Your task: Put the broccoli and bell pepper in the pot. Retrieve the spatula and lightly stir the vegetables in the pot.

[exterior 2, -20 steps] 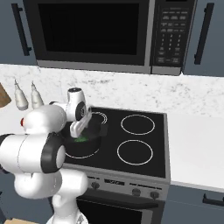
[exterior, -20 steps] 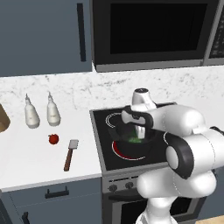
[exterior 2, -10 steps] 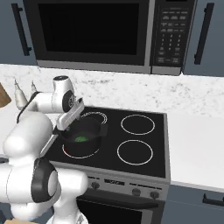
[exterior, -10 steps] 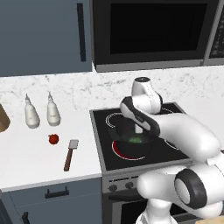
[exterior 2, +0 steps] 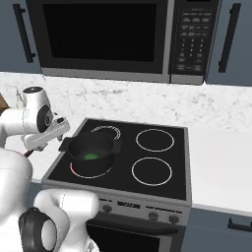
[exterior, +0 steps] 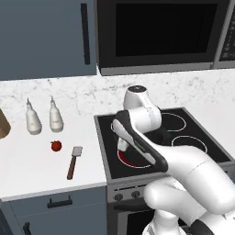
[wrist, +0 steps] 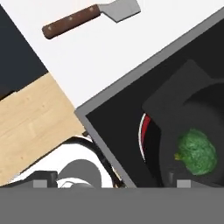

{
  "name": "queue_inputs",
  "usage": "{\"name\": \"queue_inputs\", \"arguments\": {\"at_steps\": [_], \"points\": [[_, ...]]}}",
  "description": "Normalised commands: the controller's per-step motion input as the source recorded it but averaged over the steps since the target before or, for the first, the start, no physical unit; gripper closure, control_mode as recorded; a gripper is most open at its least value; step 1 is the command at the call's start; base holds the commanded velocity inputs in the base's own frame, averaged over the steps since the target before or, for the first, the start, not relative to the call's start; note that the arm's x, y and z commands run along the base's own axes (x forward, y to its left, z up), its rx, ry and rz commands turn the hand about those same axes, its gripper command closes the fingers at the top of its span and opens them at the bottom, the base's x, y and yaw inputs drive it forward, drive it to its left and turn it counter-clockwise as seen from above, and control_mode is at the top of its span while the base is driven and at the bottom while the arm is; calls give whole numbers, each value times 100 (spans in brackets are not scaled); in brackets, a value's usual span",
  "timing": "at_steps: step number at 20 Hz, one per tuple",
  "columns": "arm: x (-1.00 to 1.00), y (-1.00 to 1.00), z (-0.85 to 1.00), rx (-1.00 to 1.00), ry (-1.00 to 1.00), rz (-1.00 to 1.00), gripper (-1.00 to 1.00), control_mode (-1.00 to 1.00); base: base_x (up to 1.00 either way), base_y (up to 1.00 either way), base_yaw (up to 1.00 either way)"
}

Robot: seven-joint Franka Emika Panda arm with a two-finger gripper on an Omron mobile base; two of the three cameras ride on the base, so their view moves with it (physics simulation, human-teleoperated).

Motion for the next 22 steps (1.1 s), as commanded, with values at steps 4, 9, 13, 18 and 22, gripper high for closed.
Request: {"name": "queue_inputs", "arguments": {"at_steps": [4,9,13,18,22], "points": [[-25,100,0,5,-1,-45,-100,-100,0,0,0],[4,100,0,1,-4,-52,-100,-100,0,0,0],[33,100,0,7,-9,-47,-100,-100,0,0,0],[71,47,0,8,-8,-12,-100,-100,0,0,0],[93,33,-17,4,-1,0,-100,-100,0,0,0]]}}
